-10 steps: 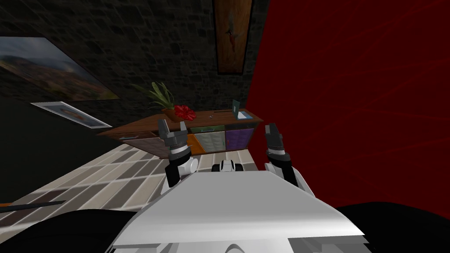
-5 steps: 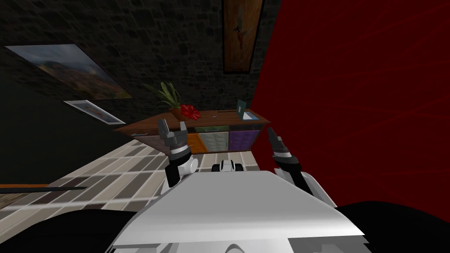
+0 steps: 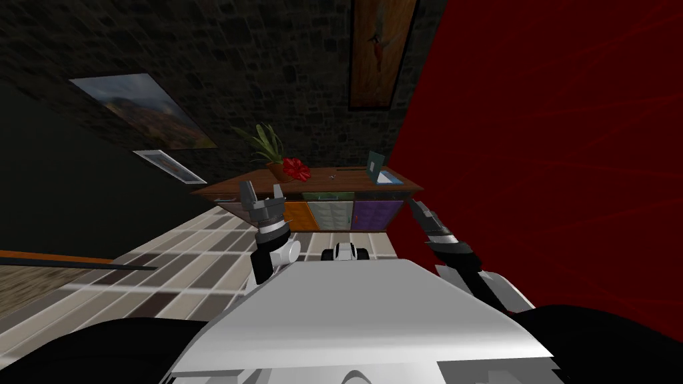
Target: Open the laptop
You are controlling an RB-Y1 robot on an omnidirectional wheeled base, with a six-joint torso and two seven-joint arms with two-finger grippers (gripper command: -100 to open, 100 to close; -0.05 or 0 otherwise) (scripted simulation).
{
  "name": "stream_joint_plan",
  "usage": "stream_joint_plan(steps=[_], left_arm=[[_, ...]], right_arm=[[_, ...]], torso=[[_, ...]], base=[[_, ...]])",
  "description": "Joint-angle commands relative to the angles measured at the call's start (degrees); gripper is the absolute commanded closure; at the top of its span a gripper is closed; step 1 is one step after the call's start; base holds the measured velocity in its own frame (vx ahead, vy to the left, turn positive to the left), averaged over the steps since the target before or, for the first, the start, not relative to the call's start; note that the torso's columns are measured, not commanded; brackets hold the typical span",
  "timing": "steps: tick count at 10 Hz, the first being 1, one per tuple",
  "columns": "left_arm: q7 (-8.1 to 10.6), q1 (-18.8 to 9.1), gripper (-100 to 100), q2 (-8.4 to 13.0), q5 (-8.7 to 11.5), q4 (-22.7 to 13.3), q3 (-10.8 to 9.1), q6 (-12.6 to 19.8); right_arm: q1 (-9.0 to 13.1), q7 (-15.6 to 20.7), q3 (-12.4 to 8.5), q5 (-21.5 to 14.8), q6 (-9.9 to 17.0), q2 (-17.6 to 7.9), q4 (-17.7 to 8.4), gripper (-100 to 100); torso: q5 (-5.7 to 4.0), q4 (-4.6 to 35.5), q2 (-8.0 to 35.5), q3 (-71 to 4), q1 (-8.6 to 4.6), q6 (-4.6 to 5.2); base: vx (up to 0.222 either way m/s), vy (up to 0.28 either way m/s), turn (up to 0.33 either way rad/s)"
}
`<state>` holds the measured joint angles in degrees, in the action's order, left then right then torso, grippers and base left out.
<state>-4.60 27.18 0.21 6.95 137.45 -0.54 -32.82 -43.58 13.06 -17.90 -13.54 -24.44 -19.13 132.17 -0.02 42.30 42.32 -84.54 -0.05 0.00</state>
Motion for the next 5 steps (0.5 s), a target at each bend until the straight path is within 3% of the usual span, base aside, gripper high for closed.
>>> stream_joint_plan(steps=[1,2,3,5], left_arm=[[0.0,0.0,0,0.0,0.0,0.0,0.0,0.0],[0.0,0.0,0,0.0,0.0,0.0,0.0,0.0],[0.0,0.0,0,0.0,0.0,0.0,0.0,0.0],[0.0,0.0,0,0.0,0.0,0.0,0.0,0.0]], right_arm=[[-3.48,0.89,-4.71,-2.13,2.78,-4.03,-0.83,-100],[-4.9,1.29,-6.14,-3.06,3.95,-5.66,-1.17,-100],[-4.9,1.29,-6.67,-3.06,3.95,-5.66,-1.17,-100],[-7.78,2.1,-10.3,-4.96,6.37,-9.05,-2.0,-100]], torso=[[0.01,-0.01,-0.04,-0.02,0.03,0.0],[0.02,-0.02,-0.08,-0.04,0.08,-0.01],[0.04,-0.02,-0.08,-0.06,0.12,0.0],[0.01,-0.01,-0.03,-0.02,0.02,-0.01]], base=[[0.047,0.06,0.165],[0.052,0.073,0.192],[0.047,0.051,0.049],[0.044,0.059,0.126]])
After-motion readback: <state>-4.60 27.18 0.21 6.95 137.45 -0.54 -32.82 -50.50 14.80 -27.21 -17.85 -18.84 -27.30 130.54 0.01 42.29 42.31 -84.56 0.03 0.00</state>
